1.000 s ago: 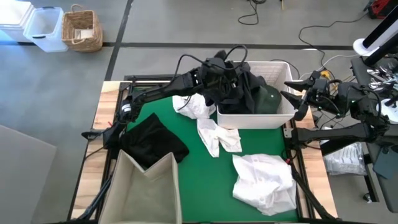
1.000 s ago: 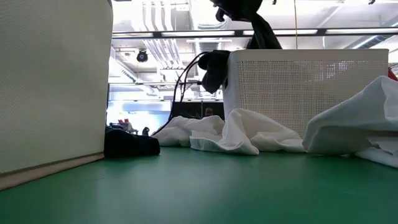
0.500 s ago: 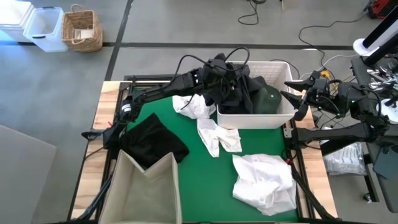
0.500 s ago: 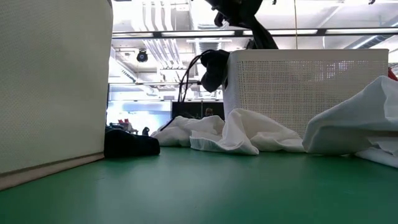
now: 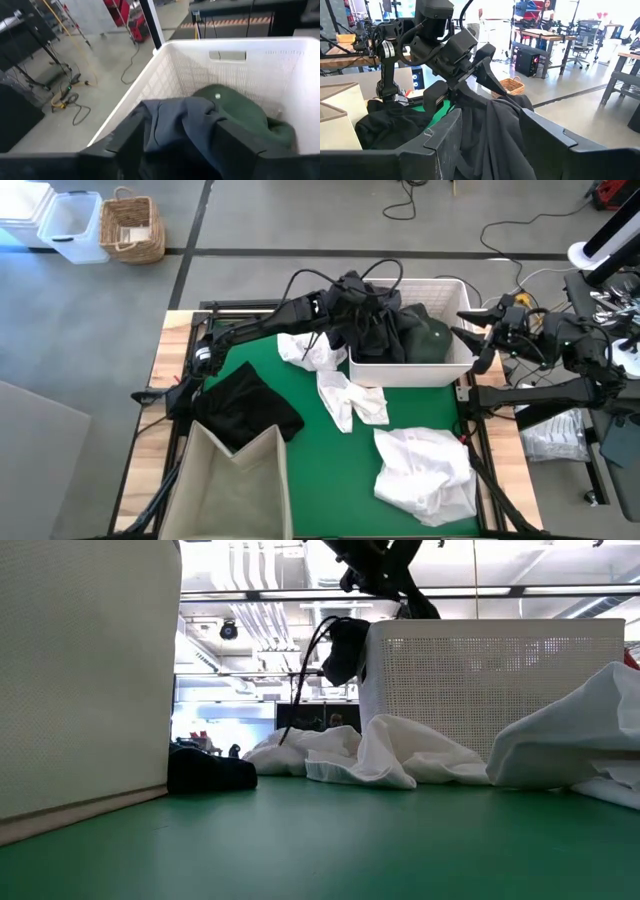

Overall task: Sort clothes
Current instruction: Put the black shorts into the top right white bin

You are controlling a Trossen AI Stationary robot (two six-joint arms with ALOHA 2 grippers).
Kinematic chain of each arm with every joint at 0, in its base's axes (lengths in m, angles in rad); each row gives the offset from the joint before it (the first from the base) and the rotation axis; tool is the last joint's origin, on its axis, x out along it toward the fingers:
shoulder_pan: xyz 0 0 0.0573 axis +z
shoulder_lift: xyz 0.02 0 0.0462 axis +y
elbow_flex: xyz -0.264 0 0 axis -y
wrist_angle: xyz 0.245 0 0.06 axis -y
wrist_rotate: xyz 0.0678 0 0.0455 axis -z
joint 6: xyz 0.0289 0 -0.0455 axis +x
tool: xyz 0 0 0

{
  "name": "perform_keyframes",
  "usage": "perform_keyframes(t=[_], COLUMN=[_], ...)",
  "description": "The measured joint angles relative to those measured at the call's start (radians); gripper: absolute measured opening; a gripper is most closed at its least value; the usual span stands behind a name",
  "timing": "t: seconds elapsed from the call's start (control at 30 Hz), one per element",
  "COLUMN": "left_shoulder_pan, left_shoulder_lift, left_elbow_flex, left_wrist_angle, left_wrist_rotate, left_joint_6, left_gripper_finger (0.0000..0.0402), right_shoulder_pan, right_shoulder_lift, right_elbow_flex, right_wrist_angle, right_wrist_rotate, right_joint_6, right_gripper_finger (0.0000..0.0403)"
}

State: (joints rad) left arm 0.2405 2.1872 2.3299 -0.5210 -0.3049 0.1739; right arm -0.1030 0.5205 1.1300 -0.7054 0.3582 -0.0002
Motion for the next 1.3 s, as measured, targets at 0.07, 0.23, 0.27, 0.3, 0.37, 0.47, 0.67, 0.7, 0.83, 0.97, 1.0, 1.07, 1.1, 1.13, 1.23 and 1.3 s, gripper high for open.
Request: perform_keyframes(t=[0.07, 0.23, 0.27, 0.3, 0.37, 0.47, 0.67, 0.7, 0.83, 0.97, 1.0, 1.07, 1.1, 1.13, 1.23, 1.3], left_shoulder_pan=[0.0, 0.0, 0.0, 0.0, 0.0, -0.002, -0.004, -0.006, -0.017, -0.024, -0.024, -0.024, -0.024, -0.023, -0.022, -0.022], left_shoulder_lift=[0.0, -0.002, -0.003, -0.004, -0.006, -0.01, -0.013, -0.015, -0.033, -0.086, -0.104, -0.142, -0.159, -0.176, -0.225, -0.253], left_elbow_flex=[0.0, 0.0, 0.0, 0.0, 0.0, 0.0, 0.0, 0.0, 0.0, 0.0, 0.0, 0.0, 0.0, 0.0, 0.0, 0.0], left_wrist_angle=[-0.032, -0.105, -0.116, -0.126, -0.141, -0.163, -0.194, -0.198, -0.21, -0.251, -0.273, -0.321, -0.344, -0.371, -0.461, -0.533], left_wrist_rotate=[0.0, 0.001, 0.001, 0.001, 0.001, 0.001, 0.055, 0.068, 0.082, 0.082, 0.082, 0.079, 0.079, 0.079, 0.062, -0.002], left_joint_6=[0.0, -0.004, -0.004, -0.004, -0.003, -0.002, -0.012, -0.015, -0.011, -0.01, -0.01, -0.02, -0.032, -0.044, -0.056, -0.056], left_gripper_finger=[0.0217, 0.0248, 0.0253, 0.0257, 0.0264, 0.027, 0.0272, 0.0272, 0.0272, 0.0272, 0.0272, 0.0272, 0.0272, 0.0272, 0.0272, 0.0272], right_shoulder_pan=[0.0, 0.0, 0.0, 0.0, 0.0, 0.0, 0.0, 0.0, 0.0, 0.0, 0.0, 0.0, 0.0, 0.0, 0.0, 0.0], right_shoulder_lift=[0.0, 0.0, 0.0, 0.0, 0.0, 0.0, 0.0, 0.0, 0.0, 0.0, 0.0, 0.0, 0.0, 0.0, 0.0, 0.0], right_elbow_flex=[-0.003, -0.012, -0.013, -0.014, -0.014, -0.014, -0.014, -0.014, -0.014, -0.019, -0.022, -0.03, -0.034, -0.037, -0.045, -0.049], right_wrist_angle=[0.0, 0.0, 0.0, 0.0, 0.001, 0.003, 0.004, 0.004, 0.004, 0.004, 0.004, 0.004, 0.004, 0.004, 0.004, 0.004], right_wrist_rotate=[0.0, 0.0, 0.0, 0.0, 0.0, 0.0, 0.0, 0.0, 0.0, 0.0, 0.0, 0.0, 0.0, 0.0, 0.0, 0.0], right_joint_6=[0.001, 0.009, 0.01, 0.01, 0.01, 0.011, 0.019, 0.019, 0.018, 0.018, 0.019, 0.022, 0.025, 0.026, 0.027, 0.027], right_gripper_finger=[0.0192, 0.0192, 0.0192, 0.0192, 0.0192, 0.0192, 0.0192, 0.0192, 0.0192, 0.0192, 0.0192, 0.0192, 0.0192, 0.0192, 0.0192, 0.0192])
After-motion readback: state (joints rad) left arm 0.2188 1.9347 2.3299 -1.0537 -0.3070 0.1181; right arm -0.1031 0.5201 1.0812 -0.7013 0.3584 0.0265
